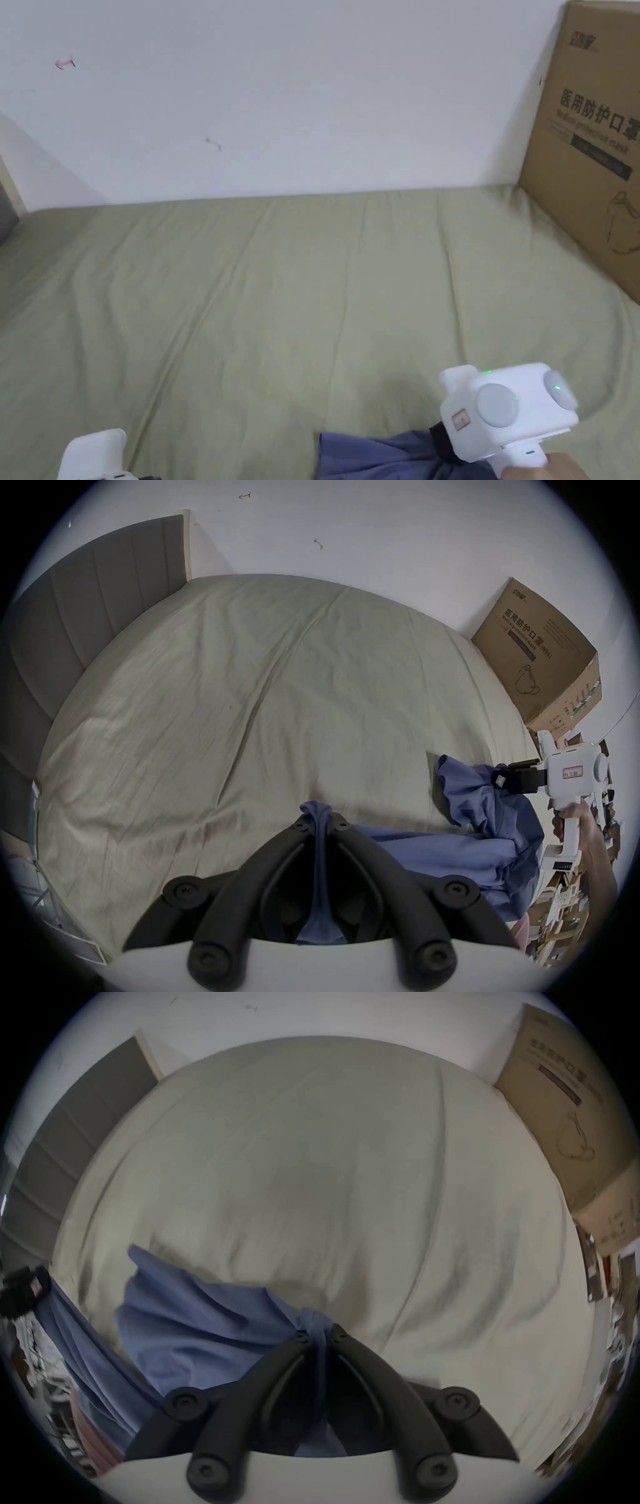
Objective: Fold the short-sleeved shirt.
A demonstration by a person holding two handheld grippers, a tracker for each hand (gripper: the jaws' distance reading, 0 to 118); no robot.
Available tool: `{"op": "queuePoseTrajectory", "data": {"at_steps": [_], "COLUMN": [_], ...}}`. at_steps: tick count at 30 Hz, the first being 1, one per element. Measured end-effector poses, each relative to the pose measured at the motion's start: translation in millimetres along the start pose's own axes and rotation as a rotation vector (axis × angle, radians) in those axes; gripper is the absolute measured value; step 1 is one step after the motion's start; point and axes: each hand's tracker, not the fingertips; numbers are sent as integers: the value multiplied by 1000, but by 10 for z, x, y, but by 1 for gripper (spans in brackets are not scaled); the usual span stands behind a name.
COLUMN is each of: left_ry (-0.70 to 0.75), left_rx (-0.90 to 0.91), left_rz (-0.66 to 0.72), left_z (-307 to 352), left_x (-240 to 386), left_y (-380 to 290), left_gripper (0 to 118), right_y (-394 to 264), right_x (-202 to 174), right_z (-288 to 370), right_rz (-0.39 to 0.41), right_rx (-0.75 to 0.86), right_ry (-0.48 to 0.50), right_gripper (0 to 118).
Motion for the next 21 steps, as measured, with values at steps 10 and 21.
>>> {"op": "queuePoseTrajectory", "data": {"at_steps": [10,21], "left_ry": [75,61], "left_rx": [183,414], "left_rz": [-77,-139], "left_z": [861,1888], "left_x": [69,426], "left_y": [391,1202], "left_gripper": [4,4], "right_y": [147,-11], "right_x": [659,1291], "right_z": [1888,3706], "right_rz": [-155,-391], "right_rx": [362,681], "right_ry": [-17,-19], "right_gripper": [5,5]}}
